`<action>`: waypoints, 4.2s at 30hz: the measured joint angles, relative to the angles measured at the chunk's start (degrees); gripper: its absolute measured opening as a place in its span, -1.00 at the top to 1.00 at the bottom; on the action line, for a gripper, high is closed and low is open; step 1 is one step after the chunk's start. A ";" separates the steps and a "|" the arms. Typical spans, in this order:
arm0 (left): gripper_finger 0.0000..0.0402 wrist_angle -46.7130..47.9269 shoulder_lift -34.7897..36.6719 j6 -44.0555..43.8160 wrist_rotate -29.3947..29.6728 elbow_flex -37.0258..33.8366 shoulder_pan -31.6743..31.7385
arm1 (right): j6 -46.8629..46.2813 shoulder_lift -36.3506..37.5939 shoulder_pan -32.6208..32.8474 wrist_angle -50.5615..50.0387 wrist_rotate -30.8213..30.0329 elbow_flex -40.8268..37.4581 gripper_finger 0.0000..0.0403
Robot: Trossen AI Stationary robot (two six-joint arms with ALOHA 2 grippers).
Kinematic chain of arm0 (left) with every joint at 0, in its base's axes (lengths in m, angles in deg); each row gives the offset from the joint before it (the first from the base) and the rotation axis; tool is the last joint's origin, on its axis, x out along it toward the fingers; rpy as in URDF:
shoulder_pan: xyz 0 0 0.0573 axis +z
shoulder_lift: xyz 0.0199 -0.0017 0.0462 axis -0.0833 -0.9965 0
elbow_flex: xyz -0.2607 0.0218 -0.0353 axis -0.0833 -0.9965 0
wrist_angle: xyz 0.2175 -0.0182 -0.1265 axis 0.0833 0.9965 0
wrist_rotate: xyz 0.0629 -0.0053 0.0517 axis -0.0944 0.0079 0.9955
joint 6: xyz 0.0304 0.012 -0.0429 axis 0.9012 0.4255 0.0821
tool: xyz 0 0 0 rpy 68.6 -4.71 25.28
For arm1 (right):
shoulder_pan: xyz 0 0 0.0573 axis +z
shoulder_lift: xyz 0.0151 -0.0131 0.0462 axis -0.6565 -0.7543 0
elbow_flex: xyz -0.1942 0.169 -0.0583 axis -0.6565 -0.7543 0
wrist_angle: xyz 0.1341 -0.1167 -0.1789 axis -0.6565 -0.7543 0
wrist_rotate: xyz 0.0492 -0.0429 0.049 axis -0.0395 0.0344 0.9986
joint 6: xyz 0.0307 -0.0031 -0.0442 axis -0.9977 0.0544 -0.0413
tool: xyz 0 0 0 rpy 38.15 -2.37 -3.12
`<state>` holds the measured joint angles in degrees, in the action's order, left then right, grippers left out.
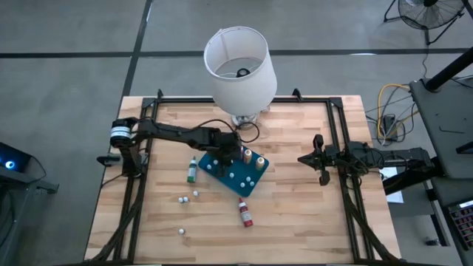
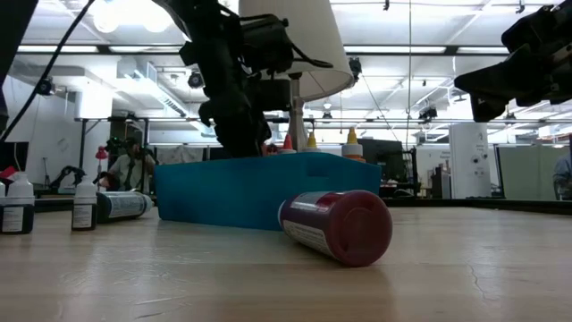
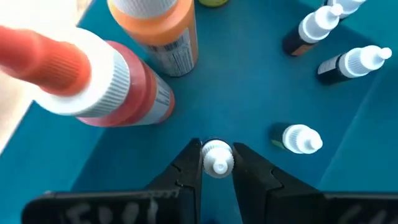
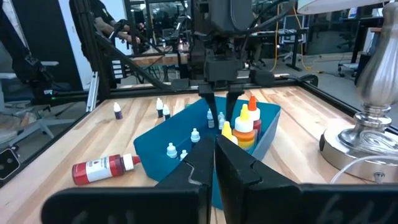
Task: Pick & Place food coloring
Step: Put the small blue food coloring bottle into the blue container, then put the small black food coloring bottle into the blue container
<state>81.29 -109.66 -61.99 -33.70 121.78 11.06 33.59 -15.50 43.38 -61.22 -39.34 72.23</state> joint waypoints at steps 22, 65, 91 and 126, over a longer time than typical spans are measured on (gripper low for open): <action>0.78 -4.05 1.56 -3.51 -0.07 -6.99 -2.82 | -0.01 -0.04 0.00 0.01 -0.03 0.00 0.96; 0.78 -0.90 5.91 -9.87 -0.21 -10.62 -5.35 | -0.01 -0.02 -0.02 0.04 -0.05 0.00 0.96; 0.51 -1.25 5.91 -9.60 -1.41 -10.62 -5.29 | -0.01 -0.04 0.00 0.04 -0.05 0.00 0.96; 0.50 13.95 24.97 -15.34 -1.28 -10.47 -12.39 | 0.00 -0.08 -0.02 0.04 -0.05 0.00 0.96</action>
<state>95.23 -84.70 -77.33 -34.98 111.31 -1.33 33.60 -15.59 43.36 -61.18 -39.39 72.23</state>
